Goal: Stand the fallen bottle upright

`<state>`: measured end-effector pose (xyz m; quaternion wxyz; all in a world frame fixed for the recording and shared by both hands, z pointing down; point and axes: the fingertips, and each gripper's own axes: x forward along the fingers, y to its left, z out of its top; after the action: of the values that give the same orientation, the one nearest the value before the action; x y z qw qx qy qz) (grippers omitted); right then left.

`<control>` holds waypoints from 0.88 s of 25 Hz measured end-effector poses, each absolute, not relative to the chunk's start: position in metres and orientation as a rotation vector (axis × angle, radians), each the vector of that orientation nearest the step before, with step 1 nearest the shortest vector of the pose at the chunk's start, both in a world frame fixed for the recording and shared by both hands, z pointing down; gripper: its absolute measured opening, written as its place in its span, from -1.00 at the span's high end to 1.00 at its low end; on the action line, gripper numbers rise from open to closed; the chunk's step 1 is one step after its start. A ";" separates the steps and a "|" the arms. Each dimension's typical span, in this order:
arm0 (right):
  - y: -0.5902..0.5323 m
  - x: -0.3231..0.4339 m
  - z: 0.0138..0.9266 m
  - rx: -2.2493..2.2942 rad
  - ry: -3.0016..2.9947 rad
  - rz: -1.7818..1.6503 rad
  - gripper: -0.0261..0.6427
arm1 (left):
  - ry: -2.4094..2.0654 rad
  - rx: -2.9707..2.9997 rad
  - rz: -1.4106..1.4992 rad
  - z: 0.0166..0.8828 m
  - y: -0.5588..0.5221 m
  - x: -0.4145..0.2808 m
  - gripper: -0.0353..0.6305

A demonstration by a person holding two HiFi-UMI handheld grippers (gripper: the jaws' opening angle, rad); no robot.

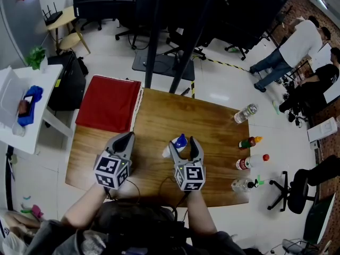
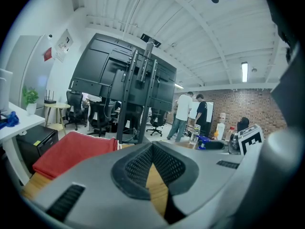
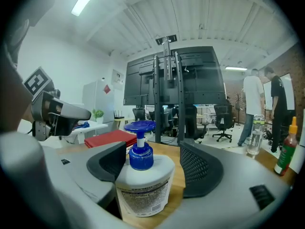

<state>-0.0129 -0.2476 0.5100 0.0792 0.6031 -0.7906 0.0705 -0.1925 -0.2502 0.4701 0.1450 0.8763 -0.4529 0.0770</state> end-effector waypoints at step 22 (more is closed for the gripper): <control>-0.193 -0.030 0.443 1.973 -2.390 0.078 0.21 | -1.265 2.568 0.171 0.452 -0.223 -0.203 0.81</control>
<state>-0.0296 -0.1934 0.4433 0.0205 0.6363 -0.7708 0.0251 -0.2029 -0.2230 0.4519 0.1367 0.8871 -0.4369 0.0592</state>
